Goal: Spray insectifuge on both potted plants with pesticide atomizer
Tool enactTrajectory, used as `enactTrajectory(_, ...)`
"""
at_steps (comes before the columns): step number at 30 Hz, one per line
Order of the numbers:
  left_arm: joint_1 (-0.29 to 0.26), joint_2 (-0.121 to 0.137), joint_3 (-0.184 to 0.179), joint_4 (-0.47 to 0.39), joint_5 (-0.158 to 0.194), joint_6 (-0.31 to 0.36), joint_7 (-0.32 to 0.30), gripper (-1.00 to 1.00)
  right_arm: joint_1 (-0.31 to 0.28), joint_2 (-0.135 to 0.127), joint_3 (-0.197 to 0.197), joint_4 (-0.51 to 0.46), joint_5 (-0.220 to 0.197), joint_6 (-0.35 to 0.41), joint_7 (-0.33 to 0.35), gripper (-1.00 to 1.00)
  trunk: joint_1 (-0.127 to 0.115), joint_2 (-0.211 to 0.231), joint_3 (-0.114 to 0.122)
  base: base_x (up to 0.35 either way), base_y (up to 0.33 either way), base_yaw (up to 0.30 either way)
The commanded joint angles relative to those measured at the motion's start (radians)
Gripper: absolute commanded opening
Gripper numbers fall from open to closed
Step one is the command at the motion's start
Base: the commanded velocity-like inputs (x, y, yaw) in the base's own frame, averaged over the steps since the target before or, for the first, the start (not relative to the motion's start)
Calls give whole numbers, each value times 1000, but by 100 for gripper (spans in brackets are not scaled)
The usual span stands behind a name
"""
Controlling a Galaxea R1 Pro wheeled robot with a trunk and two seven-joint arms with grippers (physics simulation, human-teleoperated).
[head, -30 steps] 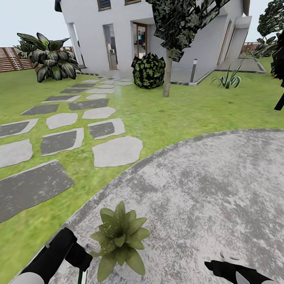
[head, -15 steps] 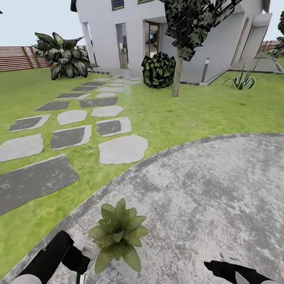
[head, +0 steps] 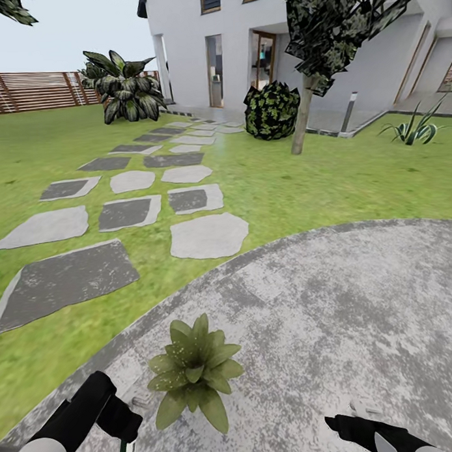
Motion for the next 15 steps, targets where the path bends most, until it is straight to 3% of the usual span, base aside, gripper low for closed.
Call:
enactTrajectory(1, -1, 0, -2, -1, -11, 2, -10, -100, 0, 0, -1, -1, -8, 4, 4, 100, 0, 0, -1, 124, -288, 9)
enactTrajectory(10, -1, -3, -3, -6, -15, 2, -5, -100, 0, 0, -2, -1, -8, 4, 6, 100, 0, 0, -4, 26, -58, 118)
enactTrajectory(15, -1, -3, -2, -5, -11, 2, 113, -100, 0, 0, -3, -1, -8, 4, 6, 100, 0, 0, -4, 0, 0, 9)
